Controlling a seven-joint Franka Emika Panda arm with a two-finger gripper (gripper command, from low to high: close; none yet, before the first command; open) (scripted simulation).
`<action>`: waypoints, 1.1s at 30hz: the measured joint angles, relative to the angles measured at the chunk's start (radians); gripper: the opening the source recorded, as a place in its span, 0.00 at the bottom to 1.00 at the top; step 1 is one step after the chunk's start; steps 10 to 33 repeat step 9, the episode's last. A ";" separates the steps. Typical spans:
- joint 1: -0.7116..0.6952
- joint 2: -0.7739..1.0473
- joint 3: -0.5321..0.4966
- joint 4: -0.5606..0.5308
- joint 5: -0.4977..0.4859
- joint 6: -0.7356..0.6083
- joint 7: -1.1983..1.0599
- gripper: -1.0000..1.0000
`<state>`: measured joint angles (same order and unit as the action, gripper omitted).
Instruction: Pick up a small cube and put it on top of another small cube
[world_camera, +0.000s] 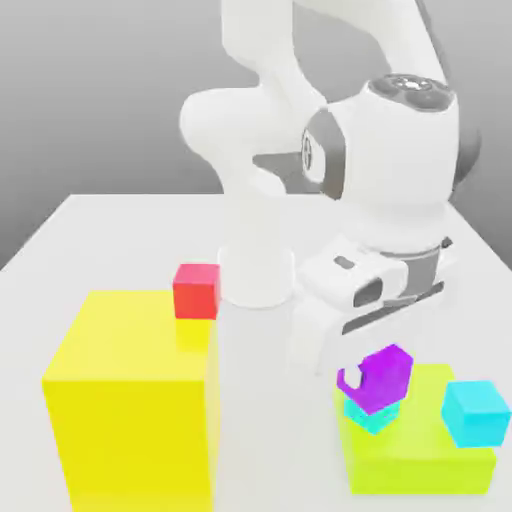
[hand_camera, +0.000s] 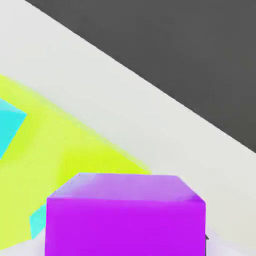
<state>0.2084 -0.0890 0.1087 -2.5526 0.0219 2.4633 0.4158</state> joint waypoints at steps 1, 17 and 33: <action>0.009 -0.039 0.004 -0.023 0.006 -0.016 -0.017 0.00; 0.016 0.067 0.006 -0.073 -0.015 0.140 -0.015 1.00; 0.016 0.067 0.006 -0.073 -0.015 0.140 -0.015 1.00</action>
